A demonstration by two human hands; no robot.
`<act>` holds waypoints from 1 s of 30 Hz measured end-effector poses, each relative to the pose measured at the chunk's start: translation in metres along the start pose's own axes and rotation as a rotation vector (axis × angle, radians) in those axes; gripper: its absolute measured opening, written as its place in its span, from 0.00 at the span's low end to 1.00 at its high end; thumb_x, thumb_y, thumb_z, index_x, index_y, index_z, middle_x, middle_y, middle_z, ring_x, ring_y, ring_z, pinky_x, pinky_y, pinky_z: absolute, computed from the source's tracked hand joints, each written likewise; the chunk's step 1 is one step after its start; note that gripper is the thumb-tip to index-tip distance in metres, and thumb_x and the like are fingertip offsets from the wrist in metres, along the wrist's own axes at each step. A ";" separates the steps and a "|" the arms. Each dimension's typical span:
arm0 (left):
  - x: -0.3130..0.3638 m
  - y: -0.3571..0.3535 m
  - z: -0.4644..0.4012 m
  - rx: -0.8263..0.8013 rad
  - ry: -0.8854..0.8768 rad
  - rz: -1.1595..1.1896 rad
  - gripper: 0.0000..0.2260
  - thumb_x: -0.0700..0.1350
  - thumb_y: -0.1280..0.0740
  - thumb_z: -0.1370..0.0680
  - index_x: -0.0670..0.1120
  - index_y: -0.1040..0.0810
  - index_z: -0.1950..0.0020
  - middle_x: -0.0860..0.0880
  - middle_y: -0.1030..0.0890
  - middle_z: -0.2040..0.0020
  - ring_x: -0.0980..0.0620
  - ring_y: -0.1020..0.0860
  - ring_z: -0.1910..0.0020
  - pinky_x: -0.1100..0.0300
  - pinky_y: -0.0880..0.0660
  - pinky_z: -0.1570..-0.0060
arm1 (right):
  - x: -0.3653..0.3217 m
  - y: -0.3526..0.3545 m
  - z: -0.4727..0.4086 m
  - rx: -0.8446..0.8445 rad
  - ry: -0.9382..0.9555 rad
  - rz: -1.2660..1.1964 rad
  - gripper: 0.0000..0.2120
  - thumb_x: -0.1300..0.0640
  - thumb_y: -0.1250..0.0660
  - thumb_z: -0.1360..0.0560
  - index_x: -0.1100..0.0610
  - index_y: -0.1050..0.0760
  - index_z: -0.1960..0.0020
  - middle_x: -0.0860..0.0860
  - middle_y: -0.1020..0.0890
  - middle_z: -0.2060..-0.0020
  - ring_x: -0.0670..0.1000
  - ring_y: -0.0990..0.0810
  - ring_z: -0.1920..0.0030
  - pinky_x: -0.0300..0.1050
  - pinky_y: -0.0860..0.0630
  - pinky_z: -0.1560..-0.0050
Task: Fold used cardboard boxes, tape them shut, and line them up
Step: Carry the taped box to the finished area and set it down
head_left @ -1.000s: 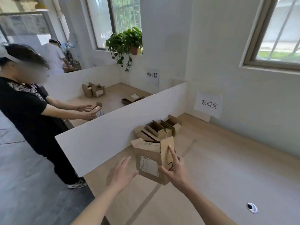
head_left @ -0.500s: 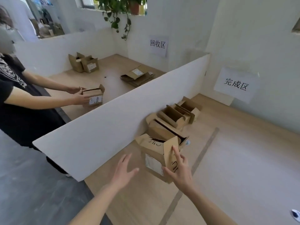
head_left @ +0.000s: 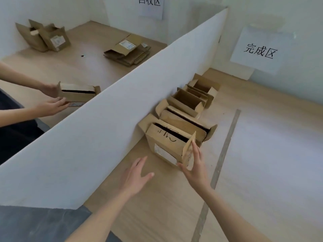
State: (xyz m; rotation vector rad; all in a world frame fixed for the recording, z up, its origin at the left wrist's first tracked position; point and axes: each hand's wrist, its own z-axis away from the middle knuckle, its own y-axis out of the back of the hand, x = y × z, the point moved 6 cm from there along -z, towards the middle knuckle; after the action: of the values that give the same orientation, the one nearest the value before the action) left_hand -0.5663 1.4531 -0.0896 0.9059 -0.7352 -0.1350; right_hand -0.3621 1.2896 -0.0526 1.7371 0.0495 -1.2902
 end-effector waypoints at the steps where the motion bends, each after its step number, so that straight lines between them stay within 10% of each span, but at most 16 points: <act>1: 0.001 -0.001 -0.003 -0.002 -0.012 0.003 0.39 0.73 0.40 0.29 0.64 0.48 0.21 0.58 0.43 0.20 0.50 0.36 0.24 0.45 0.31 0.30 | 0.002 -0.001 0.001 0.015 -0.016 -0.010 0.49 0.51 0.24 0.26 0.36 0.55 0.20 0.47 0.38 0.23 0.51 0.33 0.27 0.49 0.28 0.34; 9: 0.033 0.016 -0.026 0.070 -0.125 0.107 0.34 0.63 0.33 0.24 0.62 0.44 0.21 0.58 0.42 0.21 0.52 0.37 0.24 0.46 0.33 0.29 | 0.013 -0.007 0.006 0.039 -0.161 -0.112 0.42 0.48 0.29 0.22 0.32 0.54 0.21 0.34 0.34 0.35 0.44 0.26 0.35 0.55 0.24 0.34; 19: 0.091 0.034 -0.036 0.242 -0.409 -0.242 0.35 0.62 0.38 0.20 0.57 0.51 0.18 0.56 0.55 0.18 0.56 0.54 0.20 0.57 0.53 0.24 | 0.005 0.006 0.005 0.084 -0.136 -0.112 0.41 0.49 0.28 0.22 0.34 0.51 0.21 0.40 0.29 0.30 0.38 0.27 0.37 0.40 0.26 0.36; 30: 0.095 0.012 -0.062 0.128 -0.401 -0.469 0.39 0.65 0.40 0.21 0.55 0.59 0.18 0.52 0.62 0.19 0.51 0.60 0.20 0.54 0.63 0.25 | -0.002 0.008 0.000 0.054 -0.117 -0.019 0.39 0.47 0.32 0.20 0.34 0.55 0.20 0.40 0.35 0.23 0.43 0.29 0.28 0.46 0.26 0.31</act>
State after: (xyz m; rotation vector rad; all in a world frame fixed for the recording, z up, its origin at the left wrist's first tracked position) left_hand -0.4586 1.4640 -0.0551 1.1806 -0.8957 -0.7070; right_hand -0.3588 1.2863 -0.0456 1.7069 -0.0359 -1.4161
